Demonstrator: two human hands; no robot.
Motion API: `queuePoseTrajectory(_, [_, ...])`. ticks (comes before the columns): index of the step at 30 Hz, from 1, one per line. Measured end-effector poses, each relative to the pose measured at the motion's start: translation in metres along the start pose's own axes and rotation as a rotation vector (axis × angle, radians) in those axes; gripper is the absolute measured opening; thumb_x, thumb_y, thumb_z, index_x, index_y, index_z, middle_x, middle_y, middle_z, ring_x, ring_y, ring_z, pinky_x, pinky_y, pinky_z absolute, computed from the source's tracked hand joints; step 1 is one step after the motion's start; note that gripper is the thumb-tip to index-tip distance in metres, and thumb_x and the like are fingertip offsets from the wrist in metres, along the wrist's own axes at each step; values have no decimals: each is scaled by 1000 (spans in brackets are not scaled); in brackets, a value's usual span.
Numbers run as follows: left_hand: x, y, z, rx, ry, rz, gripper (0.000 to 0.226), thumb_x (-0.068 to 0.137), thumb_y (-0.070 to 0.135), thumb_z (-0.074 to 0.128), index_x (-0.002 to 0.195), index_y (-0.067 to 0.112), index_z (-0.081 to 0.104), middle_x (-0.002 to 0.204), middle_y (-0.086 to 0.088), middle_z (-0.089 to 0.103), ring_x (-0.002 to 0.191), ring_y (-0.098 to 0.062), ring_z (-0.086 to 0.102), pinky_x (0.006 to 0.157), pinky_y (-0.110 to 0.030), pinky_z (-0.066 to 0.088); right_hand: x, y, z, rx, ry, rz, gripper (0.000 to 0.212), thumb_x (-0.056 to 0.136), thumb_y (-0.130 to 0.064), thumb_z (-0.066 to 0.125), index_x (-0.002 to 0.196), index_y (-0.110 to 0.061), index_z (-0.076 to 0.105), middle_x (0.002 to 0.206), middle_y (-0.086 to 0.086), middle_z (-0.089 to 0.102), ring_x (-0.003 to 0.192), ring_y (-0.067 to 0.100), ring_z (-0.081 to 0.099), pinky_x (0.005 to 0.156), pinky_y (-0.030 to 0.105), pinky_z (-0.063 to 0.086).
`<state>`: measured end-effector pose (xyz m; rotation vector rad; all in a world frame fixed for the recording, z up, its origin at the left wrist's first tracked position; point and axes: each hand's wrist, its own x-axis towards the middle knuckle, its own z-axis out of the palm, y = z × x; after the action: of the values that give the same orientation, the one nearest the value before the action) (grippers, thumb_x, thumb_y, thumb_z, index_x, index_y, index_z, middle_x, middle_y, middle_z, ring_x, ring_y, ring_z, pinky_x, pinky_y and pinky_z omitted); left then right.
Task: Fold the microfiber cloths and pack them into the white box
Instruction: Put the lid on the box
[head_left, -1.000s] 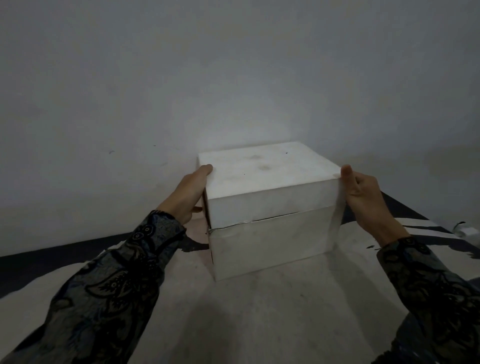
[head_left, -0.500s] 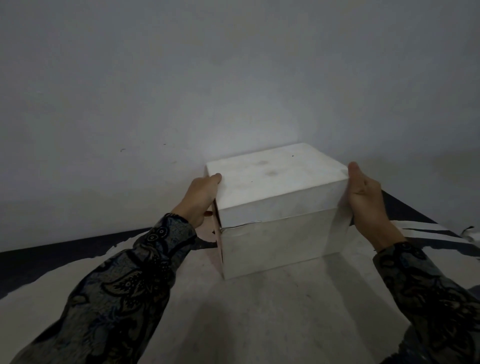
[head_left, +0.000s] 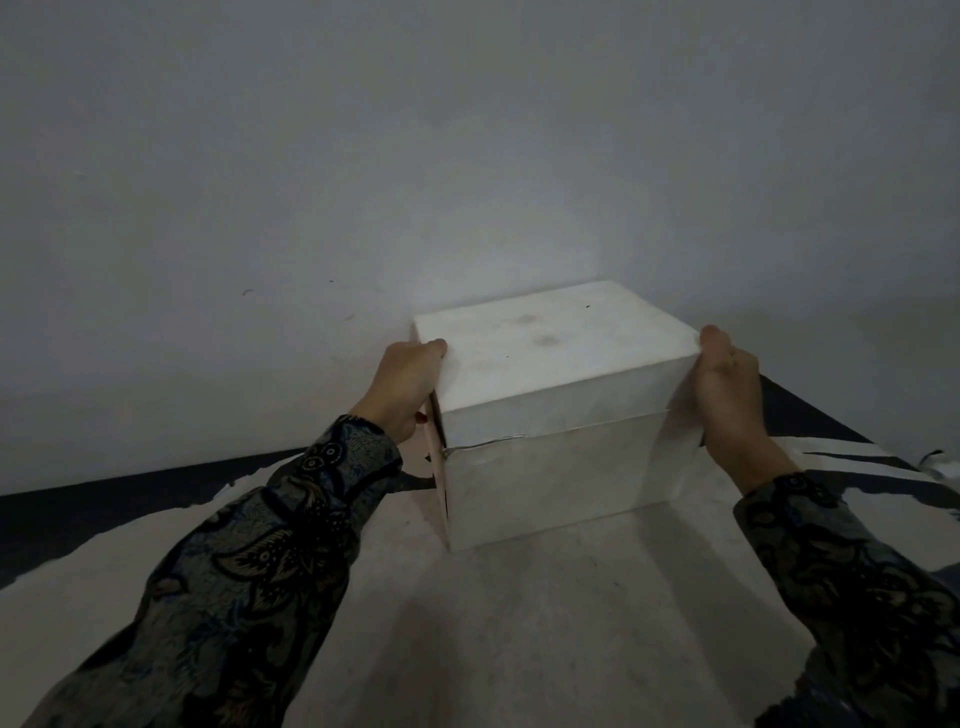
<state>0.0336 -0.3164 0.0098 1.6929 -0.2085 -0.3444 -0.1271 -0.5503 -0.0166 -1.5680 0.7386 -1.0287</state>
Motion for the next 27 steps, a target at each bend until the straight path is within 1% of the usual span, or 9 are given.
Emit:
queuePoseTrajectory(4, [1,3,0,-71,0,17,19,99,26,49,106,10,57,89,-4,64,75,-19,60,86,-42,52,1,-3,1,-28,-10,4,42,99,-46,34,83,-13,54,80,3,54,74,19,52,67,32,38])
queuePoseTrajectory(9, [1,0,1,-78,29,90,19,98,19,49,83,12,57,86,-5,63,69,-17,61,66,-33,52,-5,11,1,-52,38,-21,40,102,-40,32,79,-11,46,73,4,45,66,17,42,59,32,29])
queuePoseTrajectory(13, [0,-2,0,-60,30,132,11,96,16,50,90,9,56,91,-12,58,71,-22,59,68,-38,46,-11,15,4,-35,60,-35,48,104,-43,30,66,-16,42,69,1,47,64,14,45,58,31,32])
queuePoseTrajectory(16, [2,-4,-3,-37,34,109,18,96,18,50,81,11,57,89,-11,61,73,-23,61,70,-38,47,-8,9,6,-30,85,-41,56,103,-52,27,75,-12,53,75,1,55,68,13,51,63,30,39])
queuePoseTrajectory(18, [1,-4,-4,-38,31,110,20,96,19,50,79,12,57,86,-8,63,72,-22,62,70,-37,49,-4,8,8,-37,100,-57,57,103,-53,25,81,-10,54,75,2,54,68,13,50,63,30,39])
queuePoseTrajectory(21, [6,-8,-3,34,13,136,17,93,24,48,88,10,57,90,-11,62,78,-24,62,67,-36,45,-1,17,9,-50,129,-71,58,103,-55,25,77,-11,52,73,3,54,66,14,50,63,30,39])
queuePoseTrajectory(23, [9,-8,-2,54,6,133,23,91,27,48,97,7,59,98,-13,61,82,-24,61,67,-36,45,0,23,9,-49,141,-56,59,102,-57,25,78,-11,53,73,3,55,67,15,51,65,31,41])
queuePoseTrajectory(25, [15,-9,-2,98,18,91,41,89,34,48,114,3,59,120,-14,59,91,-24,62,70,-33,50,1,26,10,-51,136,-38,59,101,-57,27,80,-10,56,74,3,55,68,16,52,66,32,41])
queuePoseTrajectory(27, [21,-13,-2,189,27,63,50,91,38,45,129,5,50,136,-11,43,90,-18,56,67,-26,49,3,30,11,-35,114,-49,51,101,-47,34,77,-8,55,76,5,54,70,22,53,64,32,38])
